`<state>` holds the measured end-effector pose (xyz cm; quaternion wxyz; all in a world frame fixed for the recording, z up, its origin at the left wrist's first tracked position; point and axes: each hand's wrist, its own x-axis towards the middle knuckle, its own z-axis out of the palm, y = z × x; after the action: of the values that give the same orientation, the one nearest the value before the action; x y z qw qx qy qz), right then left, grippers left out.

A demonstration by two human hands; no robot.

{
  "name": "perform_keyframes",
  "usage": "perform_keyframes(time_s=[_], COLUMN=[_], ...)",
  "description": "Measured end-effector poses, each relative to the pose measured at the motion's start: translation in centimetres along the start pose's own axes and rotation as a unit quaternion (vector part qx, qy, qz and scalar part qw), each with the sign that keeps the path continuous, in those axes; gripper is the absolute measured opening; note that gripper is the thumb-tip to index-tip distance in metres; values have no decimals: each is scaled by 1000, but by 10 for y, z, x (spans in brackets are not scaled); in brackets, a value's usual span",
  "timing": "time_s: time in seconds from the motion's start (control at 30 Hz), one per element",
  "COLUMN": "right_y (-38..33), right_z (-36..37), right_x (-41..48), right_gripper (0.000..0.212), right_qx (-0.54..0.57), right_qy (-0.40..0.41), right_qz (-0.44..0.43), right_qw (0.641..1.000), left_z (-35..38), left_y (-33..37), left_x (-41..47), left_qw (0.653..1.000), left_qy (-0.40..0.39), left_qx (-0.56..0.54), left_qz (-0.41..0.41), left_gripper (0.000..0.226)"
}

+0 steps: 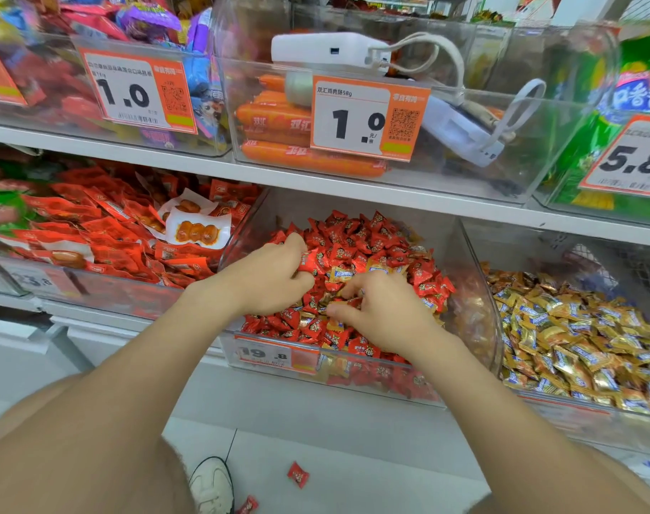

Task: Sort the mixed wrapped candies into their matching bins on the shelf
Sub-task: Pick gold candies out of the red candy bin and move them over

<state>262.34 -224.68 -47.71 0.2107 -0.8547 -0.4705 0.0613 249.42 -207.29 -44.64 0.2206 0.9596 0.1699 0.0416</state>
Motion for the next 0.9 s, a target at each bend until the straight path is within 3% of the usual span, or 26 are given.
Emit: perform_keyframes(time_s=[0.07,0.13,0.3,0.4,0.5,0.57,0.63,0.77,0.9], right_y=[-5,-6,-5,-4,-3,0,4,10,15], right_z=[6,7,-14,-28,-37,-41,-41,-43,-46], right_x=[3,7,4,2,0,-2,-4,-5,-8], right_gripper=[50,44,27,23,8,13,18,51,22], right_qx=[-56,-73,61,107,207,247,211,150,124], right_qy=[-25,-20,-44,-4,-1,-31,-52,-43,-63], right_qz=[-1,-9,-17,17,58,65,48,27,-24], right_qw=[998,997,997,994,977,966,975,987,990], left_z=[0,2,4,5,7,7,9,15,13], left_y=[-2,-5,-3,-3,-4,-4,-4,-7,-4], left_x=[0,0,0,1,4,4,3,-1,-2], left_qw=[1000,999,997,996,997,997,994,989,985], left_qy=[-2,-8,8,12,10,9,4,22,4], left_qx=[17,41,75,83,78,75,99,148,162], left_qz=[4,-1,-24,-25,-27,-36,-39,-18,-51], left_gripper=[22,19,16,26,21,13,12,5,41])
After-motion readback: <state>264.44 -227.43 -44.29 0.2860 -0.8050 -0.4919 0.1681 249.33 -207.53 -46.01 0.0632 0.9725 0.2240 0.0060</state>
